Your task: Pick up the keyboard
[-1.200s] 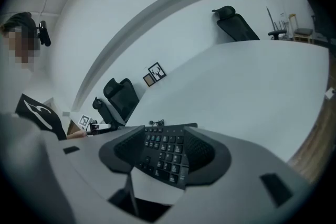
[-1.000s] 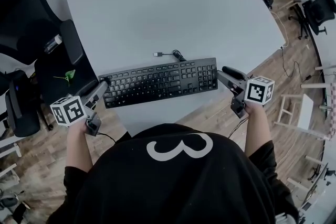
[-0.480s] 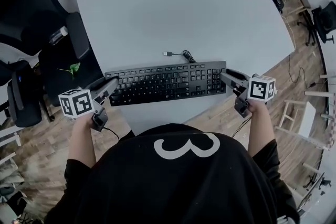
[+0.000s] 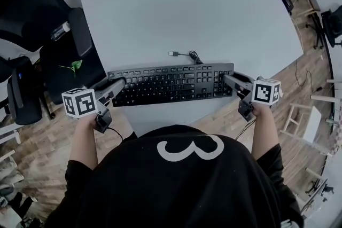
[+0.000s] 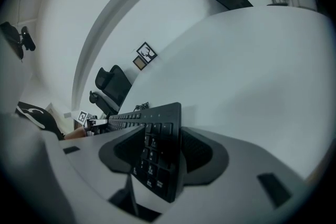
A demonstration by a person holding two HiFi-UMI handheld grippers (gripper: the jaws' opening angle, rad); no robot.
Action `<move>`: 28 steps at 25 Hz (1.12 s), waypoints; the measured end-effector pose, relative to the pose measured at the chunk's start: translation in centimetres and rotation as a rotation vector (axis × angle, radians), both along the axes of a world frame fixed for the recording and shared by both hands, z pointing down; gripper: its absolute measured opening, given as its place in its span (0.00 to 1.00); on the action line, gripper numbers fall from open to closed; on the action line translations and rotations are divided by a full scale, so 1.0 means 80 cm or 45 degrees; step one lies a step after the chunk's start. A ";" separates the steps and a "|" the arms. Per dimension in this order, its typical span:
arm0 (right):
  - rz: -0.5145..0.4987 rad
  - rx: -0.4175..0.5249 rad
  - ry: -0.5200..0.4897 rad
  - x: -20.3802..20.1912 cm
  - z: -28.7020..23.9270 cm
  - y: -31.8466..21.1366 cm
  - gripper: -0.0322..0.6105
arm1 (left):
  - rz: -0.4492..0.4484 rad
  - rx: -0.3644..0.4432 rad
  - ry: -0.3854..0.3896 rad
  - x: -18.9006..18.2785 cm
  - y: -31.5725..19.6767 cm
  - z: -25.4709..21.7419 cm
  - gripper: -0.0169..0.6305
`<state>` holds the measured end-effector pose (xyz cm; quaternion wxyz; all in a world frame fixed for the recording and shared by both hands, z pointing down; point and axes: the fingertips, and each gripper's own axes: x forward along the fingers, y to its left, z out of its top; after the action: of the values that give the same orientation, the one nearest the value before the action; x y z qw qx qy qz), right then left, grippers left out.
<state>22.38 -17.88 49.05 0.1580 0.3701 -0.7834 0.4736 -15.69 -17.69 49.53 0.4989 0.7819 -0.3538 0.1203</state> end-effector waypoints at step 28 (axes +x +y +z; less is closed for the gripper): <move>0.040 -0.118 0.008 -0.001 0.014 0.012 0.34 | -0.026 -0.103 0.047 -0.002 0.003 0.005 0.30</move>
<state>22.26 -16.91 50.16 0.1700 0.3763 -0.7542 0.5106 -15.84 -17.48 49.91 0.5378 0.7596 -0.3473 0.1148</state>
